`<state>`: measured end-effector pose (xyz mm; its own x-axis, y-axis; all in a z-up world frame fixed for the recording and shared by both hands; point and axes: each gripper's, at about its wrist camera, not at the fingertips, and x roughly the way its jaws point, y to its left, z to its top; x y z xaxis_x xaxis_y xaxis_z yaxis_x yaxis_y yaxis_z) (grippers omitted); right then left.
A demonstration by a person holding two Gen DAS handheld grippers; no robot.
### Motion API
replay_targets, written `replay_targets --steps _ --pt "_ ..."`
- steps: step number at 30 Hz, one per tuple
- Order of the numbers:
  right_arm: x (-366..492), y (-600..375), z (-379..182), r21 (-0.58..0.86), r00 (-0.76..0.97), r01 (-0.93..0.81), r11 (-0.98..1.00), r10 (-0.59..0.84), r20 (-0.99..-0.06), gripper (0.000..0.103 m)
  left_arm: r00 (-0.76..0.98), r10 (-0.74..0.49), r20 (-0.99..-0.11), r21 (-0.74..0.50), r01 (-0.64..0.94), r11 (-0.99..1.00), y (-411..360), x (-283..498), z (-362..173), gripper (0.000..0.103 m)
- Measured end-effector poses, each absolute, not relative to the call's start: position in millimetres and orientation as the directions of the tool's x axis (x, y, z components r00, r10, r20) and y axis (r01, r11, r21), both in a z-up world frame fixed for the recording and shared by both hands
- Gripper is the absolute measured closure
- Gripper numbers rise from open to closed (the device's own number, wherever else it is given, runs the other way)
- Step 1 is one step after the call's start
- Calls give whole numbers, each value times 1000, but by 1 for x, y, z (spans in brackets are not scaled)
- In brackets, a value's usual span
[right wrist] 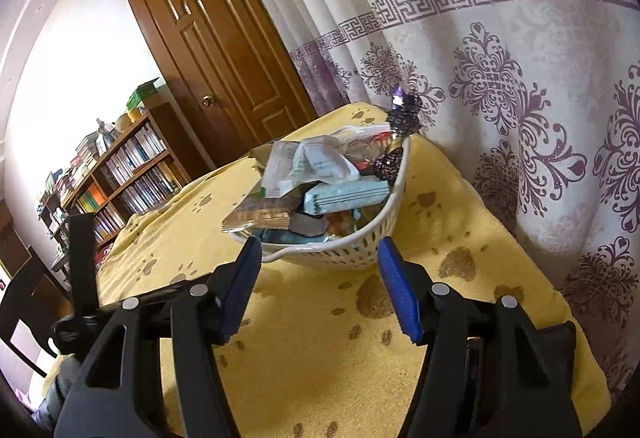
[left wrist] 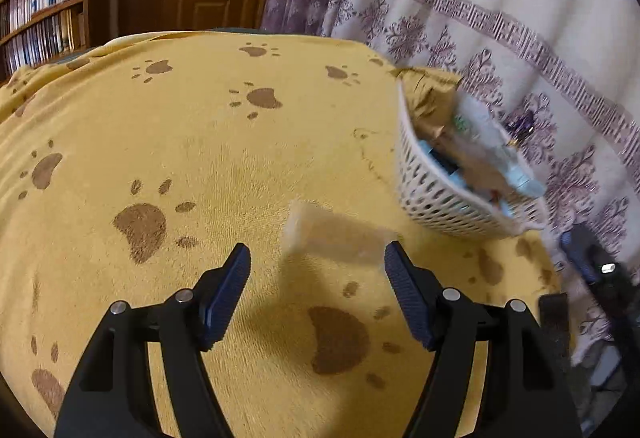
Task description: Organize snacks
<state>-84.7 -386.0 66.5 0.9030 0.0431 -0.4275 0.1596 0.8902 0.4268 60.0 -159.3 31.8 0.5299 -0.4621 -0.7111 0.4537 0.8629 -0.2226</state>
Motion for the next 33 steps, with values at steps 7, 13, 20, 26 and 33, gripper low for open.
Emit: replay_targets --steps 7,13,20,26,33 --pt "-84 -382 66 422 897 165 892 42 -440 41 503 -460 -732 -219 466 857 -176 71 17 28" --pt "-80 -381 64 417 893 162 894 48 -448 41 492 -456 -741 -216 469 856 -196 85 16 20" --pt "-82 -386 60 428 892 171 887 45 -450 41 522 -362 -772 -52 516 855 -210 80 12 16" --pt "-81 -390 56 445 892 172 879 54 -450 41 550 -278 -788 39 495 868 -182 73 7 16" --pt "-81 -387 57 444 893 160 882 63 -446 41 512 -344 -787 -96 448 889 -162 80 18 16"
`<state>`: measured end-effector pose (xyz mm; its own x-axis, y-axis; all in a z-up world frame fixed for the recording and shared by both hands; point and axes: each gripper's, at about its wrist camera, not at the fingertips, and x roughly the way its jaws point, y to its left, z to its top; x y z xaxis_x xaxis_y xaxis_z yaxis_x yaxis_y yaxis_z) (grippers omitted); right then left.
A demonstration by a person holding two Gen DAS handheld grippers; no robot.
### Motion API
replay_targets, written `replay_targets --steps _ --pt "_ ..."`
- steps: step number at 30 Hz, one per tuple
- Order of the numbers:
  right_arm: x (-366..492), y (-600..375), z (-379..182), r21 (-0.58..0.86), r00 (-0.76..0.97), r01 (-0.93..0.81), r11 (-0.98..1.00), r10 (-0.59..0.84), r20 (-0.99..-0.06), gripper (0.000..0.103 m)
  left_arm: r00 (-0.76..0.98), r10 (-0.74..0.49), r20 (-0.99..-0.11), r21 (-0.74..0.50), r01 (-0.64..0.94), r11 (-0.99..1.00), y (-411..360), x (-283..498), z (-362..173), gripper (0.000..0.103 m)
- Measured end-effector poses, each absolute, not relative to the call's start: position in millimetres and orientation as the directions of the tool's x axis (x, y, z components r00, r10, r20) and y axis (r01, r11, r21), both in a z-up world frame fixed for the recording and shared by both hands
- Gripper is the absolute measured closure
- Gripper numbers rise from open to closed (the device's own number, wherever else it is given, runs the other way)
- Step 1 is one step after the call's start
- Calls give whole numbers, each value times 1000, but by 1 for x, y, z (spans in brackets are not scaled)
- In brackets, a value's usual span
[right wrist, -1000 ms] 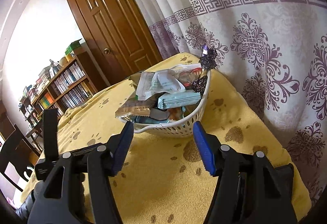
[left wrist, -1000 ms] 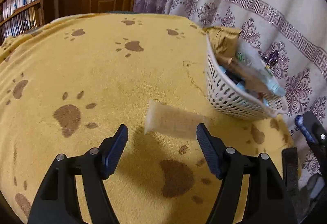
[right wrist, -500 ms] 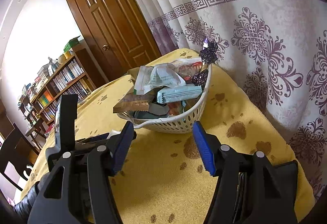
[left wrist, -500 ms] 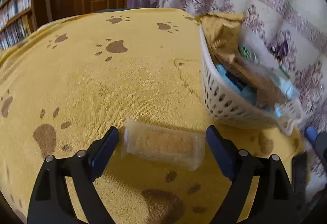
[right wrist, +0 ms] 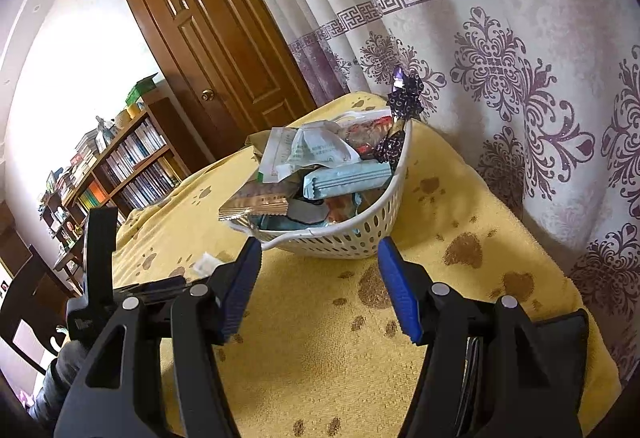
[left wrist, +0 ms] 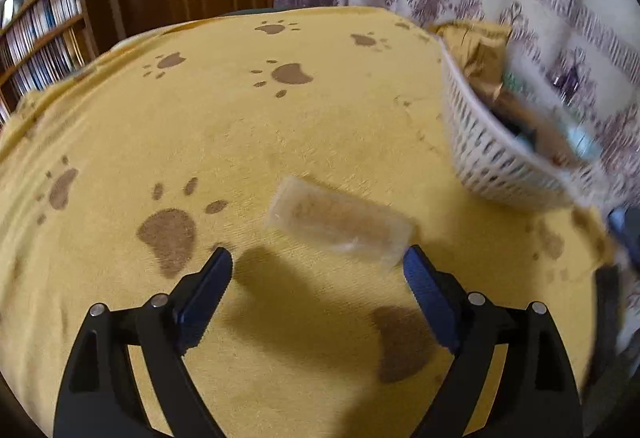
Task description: Organize snacks
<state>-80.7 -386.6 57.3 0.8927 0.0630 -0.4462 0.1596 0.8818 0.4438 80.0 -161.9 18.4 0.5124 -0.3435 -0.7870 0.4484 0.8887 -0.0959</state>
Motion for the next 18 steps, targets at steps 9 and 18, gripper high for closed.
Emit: replay_targets --steps 9,18 --pt "-80 -378 58 440 889 145 886 78 -451 41 559 -240 -794 -102 266 959 -177 110 15 16" --pt "-77 -376 52 451 886 139 882 93 -454 41 577 -146 -803 33 287 957 -141 93 10 16"
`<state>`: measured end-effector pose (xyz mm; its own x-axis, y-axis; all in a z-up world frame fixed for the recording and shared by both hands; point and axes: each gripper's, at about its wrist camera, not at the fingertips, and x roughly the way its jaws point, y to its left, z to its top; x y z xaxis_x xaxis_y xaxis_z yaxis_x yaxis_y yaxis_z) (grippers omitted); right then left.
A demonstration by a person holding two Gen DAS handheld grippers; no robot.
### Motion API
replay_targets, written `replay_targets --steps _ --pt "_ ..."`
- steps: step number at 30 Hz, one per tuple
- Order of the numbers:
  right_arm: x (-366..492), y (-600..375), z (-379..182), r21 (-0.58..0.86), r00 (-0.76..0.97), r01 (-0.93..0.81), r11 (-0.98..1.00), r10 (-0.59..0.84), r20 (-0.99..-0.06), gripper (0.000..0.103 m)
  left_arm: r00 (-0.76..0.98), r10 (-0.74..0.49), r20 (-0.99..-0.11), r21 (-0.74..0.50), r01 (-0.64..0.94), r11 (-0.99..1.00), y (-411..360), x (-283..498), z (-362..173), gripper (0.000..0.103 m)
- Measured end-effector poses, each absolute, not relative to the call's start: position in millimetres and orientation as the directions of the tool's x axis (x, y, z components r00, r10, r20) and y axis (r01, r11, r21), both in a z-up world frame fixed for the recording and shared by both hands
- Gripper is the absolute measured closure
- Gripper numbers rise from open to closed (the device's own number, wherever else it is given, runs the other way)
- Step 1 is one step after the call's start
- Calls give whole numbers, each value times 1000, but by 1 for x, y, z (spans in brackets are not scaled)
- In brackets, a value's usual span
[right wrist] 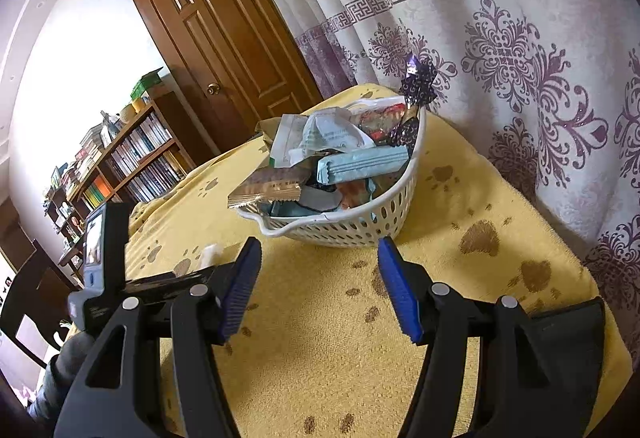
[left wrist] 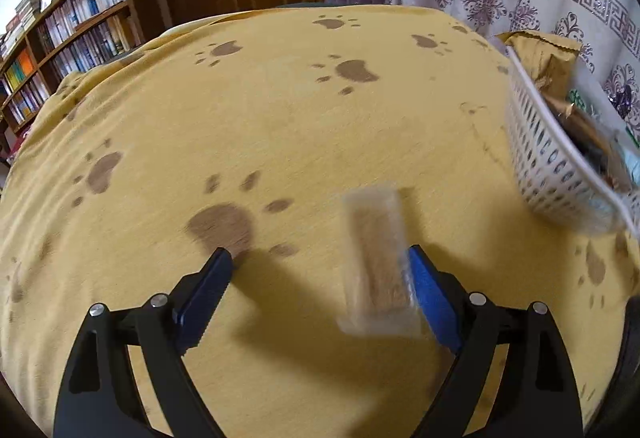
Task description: Organize snacks
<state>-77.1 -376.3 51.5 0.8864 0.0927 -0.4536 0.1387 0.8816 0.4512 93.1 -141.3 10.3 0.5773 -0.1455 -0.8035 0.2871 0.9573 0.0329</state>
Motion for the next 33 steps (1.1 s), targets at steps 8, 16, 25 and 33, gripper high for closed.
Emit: replay_targets --steps 8,16,25,33 --pt "-78 -369 56 431 887 127 893 92 -452 41 599 -182 -780 27 324 946 -144 94 13 54" --pt "-78 -370 56 433 887 136 891 85 -455 41 612 -304 -730 -29 417 909 -155 72 41 77" --pt "-81 -374 58 440 893 132 888 87 -442 41 600 -458 -656 -93 538 838 -207 60 100 77" --pt "-89 -387 61 457 903 142 878 75 -423 41 525 -451 -722 -93 573 814 -265 79 94 77"
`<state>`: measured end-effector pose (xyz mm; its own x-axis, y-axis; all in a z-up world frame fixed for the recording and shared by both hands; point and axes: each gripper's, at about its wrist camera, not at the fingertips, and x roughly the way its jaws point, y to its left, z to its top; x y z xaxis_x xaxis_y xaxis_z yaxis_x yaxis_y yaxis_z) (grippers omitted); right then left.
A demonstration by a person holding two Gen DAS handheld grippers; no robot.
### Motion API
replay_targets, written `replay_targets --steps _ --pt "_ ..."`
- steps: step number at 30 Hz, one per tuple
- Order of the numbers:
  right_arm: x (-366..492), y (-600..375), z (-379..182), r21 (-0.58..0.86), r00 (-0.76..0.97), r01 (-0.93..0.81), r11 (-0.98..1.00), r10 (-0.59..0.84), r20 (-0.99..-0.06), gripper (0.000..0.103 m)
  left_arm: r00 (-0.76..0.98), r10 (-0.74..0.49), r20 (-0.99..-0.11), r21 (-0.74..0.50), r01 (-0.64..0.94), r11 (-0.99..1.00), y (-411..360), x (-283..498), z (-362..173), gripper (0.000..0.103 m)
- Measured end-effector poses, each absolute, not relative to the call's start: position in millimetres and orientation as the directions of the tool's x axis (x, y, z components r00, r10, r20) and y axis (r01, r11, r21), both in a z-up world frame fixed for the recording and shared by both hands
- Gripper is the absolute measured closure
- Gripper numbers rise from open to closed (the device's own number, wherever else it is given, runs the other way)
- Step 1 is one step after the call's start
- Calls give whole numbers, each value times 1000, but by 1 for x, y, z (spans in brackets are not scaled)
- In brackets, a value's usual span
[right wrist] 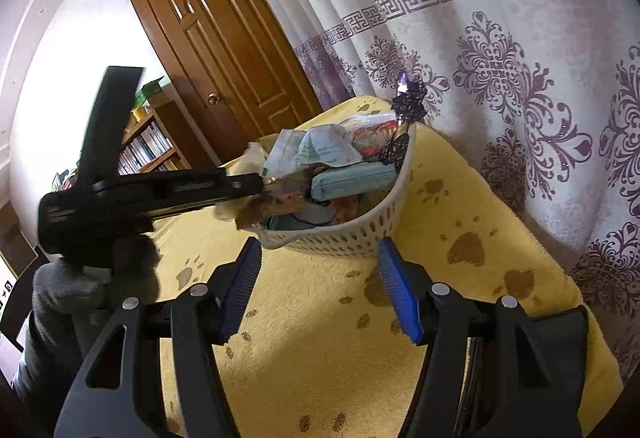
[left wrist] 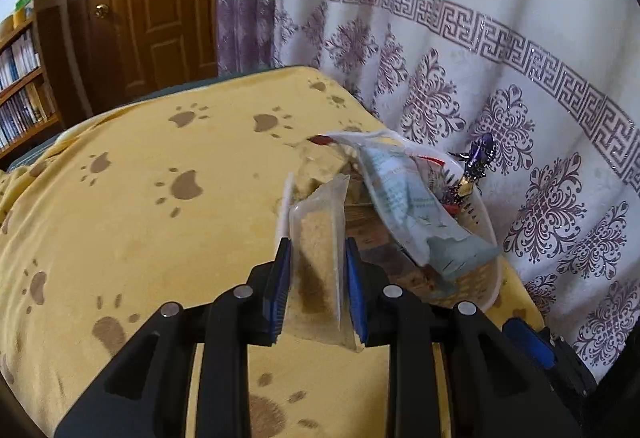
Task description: Organize snacks
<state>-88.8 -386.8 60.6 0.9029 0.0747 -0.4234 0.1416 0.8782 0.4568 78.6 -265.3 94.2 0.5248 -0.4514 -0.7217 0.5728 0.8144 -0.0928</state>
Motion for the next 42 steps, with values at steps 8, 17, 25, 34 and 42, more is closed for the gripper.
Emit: replay_targets --steps 8,17,25,34,42 --pt "-90 -393 59 467 904 153 871 68 -423 41 471 -528 -706 -166 615 771 -292 82 94 76" --pt "-93 -389 64 461 907 151 875 62 -416 41 484 -565 -669 -181 631 755 -278 74 99 25" --pt "-93 -380 70 435 904 154 887 52 -425 41 548 -550 -630 -147 611 778 -251 64 114 16" --pt "-93 -374 76 384 890 207 900 -10 -456 19 736 -366 -569 93 500 861 -227 39 114 10" --pt "-95 -364 88 263 875 290 920 -144 -463 11 818 -279 -503 186 418 889 -210 23 113 5"
